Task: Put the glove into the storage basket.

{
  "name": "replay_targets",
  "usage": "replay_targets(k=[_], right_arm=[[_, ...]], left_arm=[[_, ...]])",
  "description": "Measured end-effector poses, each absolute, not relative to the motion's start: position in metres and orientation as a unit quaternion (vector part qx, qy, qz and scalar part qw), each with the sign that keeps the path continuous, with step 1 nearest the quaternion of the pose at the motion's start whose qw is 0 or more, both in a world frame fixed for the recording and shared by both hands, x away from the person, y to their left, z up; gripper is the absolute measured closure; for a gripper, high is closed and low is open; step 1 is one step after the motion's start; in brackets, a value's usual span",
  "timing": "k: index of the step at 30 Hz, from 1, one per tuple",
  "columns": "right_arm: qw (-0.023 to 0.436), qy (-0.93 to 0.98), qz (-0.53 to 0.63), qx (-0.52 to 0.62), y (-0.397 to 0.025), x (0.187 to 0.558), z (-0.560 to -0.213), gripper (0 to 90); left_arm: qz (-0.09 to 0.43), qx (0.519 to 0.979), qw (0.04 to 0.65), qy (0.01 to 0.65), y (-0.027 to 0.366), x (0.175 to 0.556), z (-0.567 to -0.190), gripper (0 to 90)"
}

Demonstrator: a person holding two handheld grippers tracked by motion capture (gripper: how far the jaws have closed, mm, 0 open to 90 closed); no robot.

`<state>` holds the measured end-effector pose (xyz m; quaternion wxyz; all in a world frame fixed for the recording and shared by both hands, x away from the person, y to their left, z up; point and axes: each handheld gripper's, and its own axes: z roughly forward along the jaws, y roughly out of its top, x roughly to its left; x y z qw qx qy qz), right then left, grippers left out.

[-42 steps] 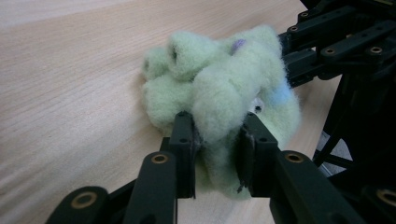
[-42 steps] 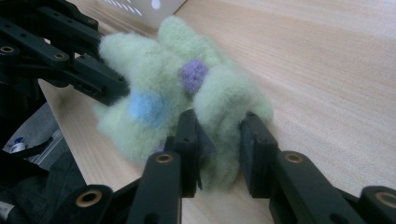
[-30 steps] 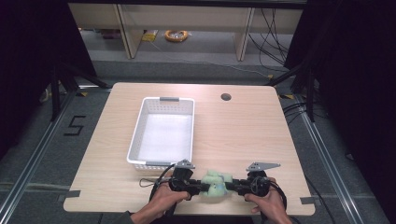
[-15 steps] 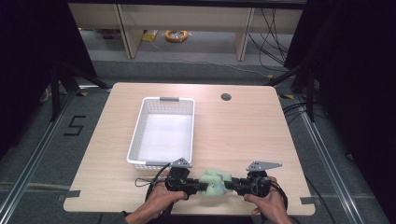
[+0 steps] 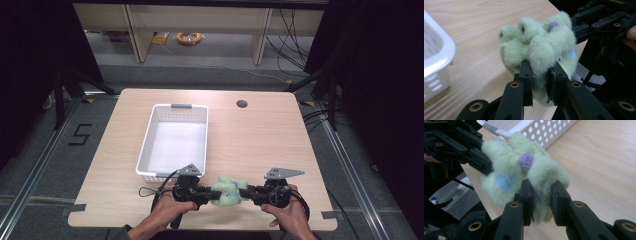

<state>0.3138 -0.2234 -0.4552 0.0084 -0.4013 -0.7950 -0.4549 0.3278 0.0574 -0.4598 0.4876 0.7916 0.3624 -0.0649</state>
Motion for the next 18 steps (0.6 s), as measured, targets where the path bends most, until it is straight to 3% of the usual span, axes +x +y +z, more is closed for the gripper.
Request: replay_targets(k=[18], right_arm=[[-0.001,-0.799,-0.469,-0.376,-0.203,0.335,-0.42,74.3]], left_arm=[[-0.045,0.788,0.49,0.369,0.081,0.342,-0.426,74.6]])
